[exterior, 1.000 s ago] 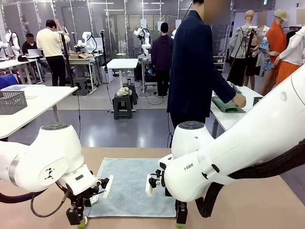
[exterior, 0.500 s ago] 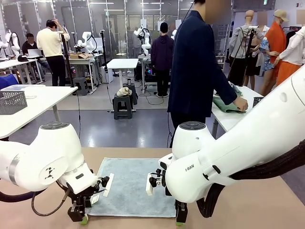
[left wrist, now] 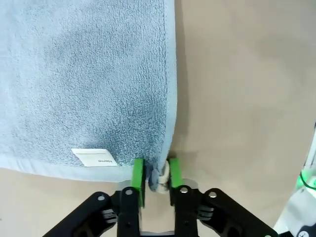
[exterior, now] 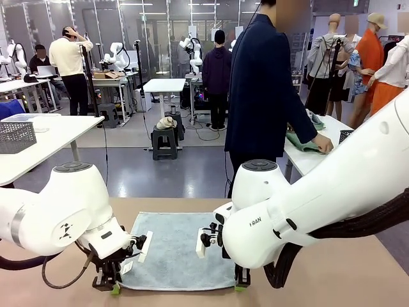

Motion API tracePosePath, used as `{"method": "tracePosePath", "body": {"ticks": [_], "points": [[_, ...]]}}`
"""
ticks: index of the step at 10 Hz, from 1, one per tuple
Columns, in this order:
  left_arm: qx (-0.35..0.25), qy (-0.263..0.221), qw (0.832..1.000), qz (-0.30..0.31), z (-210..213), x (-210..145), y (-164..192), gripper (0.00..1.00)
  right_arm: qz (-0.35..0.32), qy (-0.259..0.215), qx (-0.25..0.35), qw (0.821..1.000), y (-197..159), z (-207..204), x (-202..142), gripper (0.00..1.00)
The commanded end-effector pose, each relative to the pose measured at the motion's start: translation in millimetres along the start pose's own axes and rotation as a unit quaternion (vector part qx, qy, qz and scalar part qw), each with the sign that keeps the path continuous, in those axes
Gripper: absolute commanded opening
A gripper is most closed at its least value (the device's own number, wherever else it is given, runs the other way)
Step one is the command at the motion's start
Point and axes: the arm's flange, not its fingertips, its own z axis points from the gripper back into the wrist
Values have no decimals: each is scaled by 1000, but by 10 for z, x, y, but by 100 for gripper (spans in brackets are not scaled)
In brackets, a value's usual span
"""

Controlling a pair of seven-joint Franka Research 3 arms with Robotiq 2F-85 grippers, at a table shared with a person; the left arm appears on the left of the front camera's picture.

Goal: Fold the towels and place them in the basket.
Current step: When a person lays out a Towel with hook on the table, fold it in half twice.

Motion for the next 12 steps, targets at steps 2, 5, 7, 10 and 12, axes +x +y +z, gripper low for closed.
{"method": "tracePosePath", "body": {"ticks": [2, 5, 7, 10, 12], "points": [[2, 17, 1000, -8, -74, -13, -57, 0, -2, 14, 6, 1000, 100, -110, -25, 0], [6, 10, 1000, -10, -62, -18, -79, 0, 2, 13, 4, 1000, 114, -118, -27, 0], [1, 1, 1000, -3, 5, 4, 0, 0, 3, 1, -1, 1000, 2, 1, 4, 0], [2, 1, 1000, -3, 11, 7, 5, 7, 3, 1, -2, 1000, -4, 9, 8, 6], [1, 0, 1000, 1, 88, 52, -36, 7, 3, 1, -6, 1000, -25, 60, 16, 6]]}}
